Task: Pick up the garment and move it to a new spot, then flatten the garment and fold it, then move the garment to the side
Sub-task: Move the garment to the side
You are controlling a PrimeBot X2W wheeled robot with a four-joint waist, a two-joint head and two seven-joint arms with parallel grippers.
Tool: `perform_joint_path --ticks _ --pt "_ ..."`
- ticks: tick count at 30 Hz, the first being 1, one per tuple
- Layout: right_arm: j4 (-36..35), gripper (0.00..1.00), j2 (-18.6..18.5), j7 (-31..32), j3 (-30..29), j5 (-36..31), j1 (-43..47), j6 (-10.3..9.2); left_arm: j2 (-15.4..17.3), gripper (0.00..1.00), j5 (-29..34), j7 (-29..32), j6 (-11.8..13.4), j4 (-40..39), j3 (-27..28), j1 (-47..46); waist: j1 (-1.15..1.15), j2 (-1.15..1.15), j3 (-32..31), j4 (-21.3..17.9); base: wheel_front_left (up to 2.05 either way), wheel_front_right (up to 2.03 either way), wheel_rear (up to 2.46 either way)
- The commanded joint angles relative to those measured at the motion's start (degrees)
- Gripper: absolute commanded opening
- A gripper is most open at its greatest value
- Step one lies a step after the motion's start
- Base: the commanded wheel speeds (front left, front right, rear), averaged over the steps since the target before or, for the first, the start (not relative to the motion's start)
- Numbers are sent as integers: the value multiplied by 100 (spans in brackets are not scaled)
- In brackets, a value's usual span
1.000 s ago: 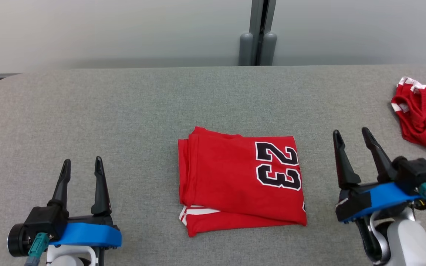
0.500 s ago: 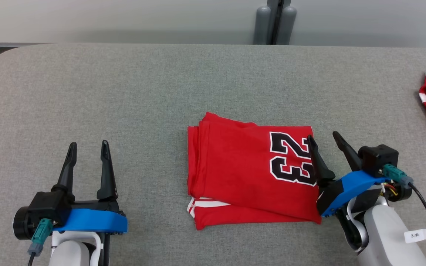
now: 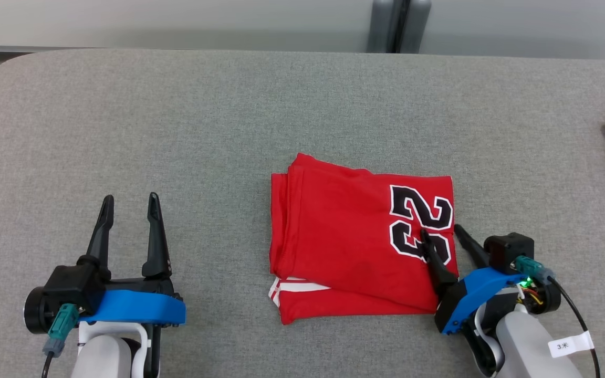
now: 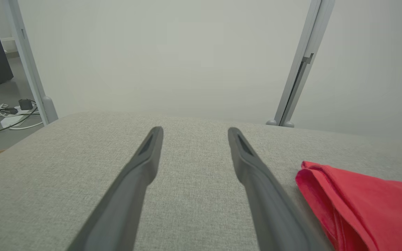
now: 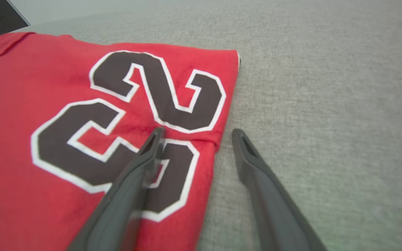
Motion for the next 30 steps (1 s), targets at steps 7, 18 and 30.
perform_joint_path --ticks 7,18,30 --pt "233 0 21 -208 342 317 -209 5 -9 100 -61 -25 51 -24 31 -30 -1 0 7 -97 0 0 0" --pt "-82 0 -792 -425 169 202 -760 1 -8 100 16 -24 -15 -176 -25 -263 -1 0 379 -702 0 0 0" --pt "-605 0 -1488 -524 -421 163 -900 2 90 100 198 -24 -76 -355 6 -694 -1 0 958 -1401 0 0 0"
